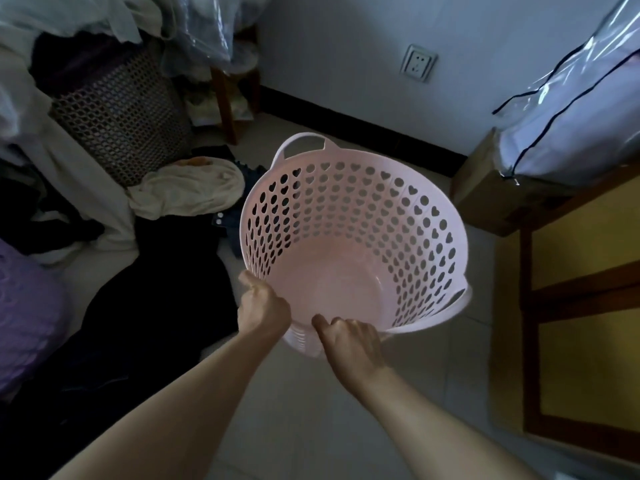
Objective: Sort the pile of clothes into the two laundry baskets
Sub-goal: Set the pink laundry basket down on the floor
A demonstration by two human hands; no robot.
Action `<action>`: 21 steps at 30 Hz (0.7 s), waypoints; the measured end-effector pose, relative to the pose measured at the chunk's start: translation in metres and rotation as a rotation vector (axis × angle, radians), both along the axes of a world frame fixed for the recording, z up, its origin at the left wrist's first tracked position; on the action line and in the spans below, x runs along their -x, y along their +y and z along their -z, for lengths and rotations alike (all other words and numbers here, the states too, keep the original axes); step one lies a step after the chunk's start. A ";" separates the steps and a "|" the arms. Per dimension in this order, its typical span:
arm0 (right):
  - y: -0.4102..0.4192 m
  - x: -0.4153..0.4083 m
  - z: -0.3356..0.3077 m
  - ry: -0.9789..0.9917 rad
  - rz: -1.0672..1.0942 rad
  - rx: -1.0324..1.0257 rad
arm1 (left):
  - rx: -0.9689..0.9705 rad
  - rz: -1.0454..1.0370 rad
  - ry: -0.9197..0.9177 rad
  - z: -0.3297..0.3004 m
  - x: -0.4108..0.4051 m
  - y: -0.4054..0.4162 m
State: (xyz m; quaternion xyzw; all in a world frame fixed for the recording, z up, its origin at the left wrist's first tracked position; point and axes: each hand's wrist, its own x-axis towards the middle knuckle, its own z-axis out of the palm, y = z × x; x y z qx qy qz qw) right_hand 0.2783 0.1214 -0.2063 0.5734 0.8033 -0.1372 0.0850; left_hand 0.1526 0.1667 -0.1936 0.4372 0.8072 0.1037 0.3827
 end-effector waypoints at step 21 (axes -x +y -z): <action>0.041 0.001 0.090 0.135 -0.056 0.101 | -0.034 -0.245 0.021 0.086 -0.001 0.008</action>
